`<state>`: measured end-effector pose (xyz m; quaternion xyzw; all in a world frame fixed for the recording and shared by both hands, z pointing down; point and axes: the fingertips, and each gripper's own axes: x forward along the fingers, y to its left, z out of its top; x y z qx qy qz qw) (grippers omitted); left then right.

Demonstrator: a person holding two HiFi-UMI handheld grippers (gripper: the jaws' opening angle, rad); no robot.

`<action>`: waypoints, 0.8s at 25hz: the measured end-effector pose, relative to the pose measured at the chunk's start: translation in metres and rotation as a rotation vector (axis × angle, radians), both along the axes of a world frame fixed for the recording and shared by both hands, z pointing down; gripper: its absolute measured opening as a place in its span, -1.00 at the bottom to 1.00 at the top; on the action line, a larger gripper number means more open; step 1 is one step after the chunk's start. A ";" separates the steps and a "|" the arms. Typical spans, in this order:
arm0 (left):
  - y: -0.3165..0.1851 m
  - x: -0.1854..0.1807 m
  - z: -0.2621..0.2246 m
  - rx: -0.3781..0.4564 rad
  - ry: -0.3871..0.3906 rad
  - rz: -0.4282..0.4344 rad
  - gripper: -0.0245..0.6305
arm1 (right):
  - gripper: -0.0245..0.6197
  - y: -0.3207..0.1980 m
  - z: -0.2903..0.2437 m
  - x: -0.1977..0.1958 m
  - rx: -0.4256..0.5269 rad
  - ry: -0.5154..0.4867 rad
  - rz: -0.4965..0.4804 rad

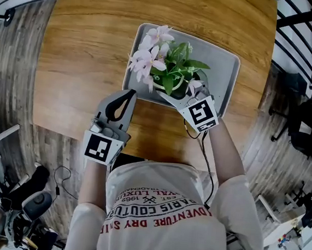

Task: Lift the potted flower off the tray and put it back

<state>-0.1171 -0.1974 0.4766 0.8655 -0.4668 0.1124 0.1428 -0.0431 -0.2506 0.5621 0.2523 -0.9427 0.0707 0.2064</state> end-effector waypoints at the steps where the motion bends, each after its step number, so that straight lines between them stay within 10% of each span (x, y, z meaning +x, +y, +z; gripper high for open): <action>1: 0.001 0.002 -0.003 -0.008 0.008 0.007 -0.88 | 0.60 0.000 -0.003 0.004 0.010 0.005 0.026; 15: 0.018 0.003 -0.062 0.129 0.034 0.170 -0.88 | 0.56 0.035 -0.078 0.066 0.043 -0.008 0.426; 18: 0.025 -0.004 -0.078 0.160 0.031 0.205 -0.88 | -0.31 0.041 -0.112 0.083 0.117 -0.038 0.607; 20: 0.028 -0.008 -0.089 0.181 0.029 0.223 -0.88 | -0.50 0.047 -0.132 0.090 0.164 -0.050 0.692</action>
